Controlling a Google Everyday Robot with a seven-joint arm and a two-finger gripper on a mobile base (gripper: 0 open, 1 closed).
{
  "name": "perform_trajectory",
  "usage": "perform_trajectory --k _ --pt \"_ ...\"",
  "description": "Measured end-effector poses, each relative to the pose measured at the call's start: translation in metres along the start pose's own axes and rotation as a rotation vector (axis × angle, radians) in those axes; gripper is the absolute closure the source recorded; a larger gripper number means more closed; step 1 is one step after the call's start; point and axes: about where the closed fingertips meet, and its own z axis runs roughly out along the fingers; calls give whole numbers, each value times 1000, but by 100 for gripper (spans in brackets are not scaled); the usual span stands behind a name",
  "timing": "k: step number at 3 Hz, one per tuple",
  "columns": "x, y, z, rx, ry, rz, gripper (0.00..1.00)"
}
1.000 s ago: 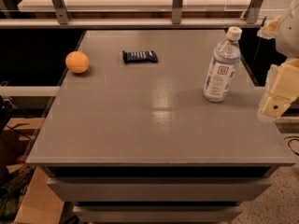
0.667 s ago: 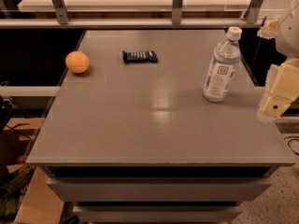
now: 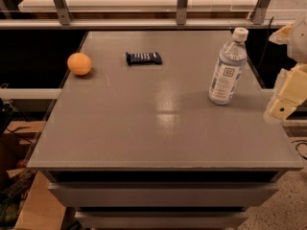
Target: Move blue plastic bottle near rxbar blueberry
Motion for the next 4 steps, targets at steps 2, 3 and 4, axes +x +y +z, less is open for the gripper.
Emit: perform_trajectory --k 2,3,4 --pt "20 -19 35 21 -93 126 0" --pt "19 -34 46 40 -156 182 0" --pt "12 -49 59 56 -278 217 0"
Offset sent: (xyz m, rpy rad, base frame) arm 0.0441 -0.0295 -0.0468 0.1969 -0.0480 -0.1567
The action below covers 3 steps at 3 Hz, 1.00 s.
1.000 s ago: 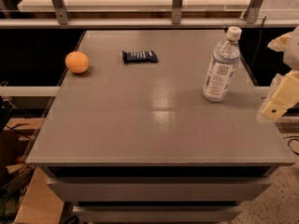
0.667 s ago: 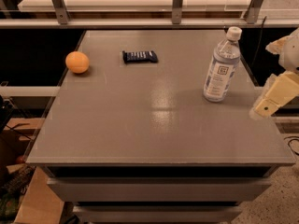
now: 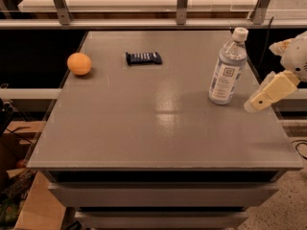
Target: Move blue plastic bottle near rxbar blueberry
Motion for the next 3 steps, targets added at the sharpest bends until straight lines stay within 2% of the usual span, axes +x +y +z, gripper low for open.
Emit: perform_trajectory --k 1,2,3 --pt "-13 -5 15 -20 -177 4 0" --pt "-27 0 26 -56 -282 -16 0" --pt "-40 3 36 -122 -373 -59 0"
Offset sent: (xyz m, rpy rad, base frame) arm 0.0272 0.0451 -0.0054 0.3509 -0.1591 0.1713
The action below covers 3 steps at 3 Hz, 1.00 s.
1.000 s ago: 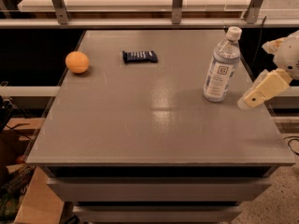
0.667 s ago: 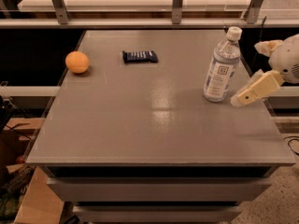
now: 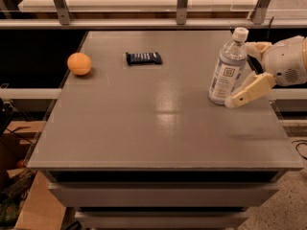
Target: Move blue plastic bottle near rxbar blueberry
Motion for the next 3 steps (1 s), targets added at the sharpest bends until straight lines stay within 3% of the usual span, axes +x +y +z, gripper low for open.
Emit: perform_trajectory --k 1,3 --pt "-2 1 16 -80 -61 -26 0" --pt "-1 2 35 -185 -137 -47 41"
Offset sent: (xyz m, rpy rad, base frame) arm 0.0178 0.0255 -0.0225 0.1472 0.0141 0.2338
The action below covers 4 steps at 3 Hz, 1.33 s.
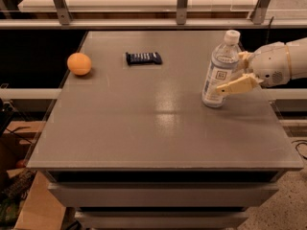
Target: Move blue plastic bottle near rxbar blueberry
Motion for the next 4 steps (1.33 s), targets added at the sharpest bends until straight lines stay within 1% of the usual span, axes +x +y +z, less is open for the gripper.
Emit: perform_trajectory --k 1,2,3,4 --pt "0 -1 3 -21 -15 -3 64" --pt "-5 -7 1 -21 -15 3 87" --pt "-21 -28 -3 -10 11 -12 100" --pt "-21 -28 -3 -11 11 -12 100"
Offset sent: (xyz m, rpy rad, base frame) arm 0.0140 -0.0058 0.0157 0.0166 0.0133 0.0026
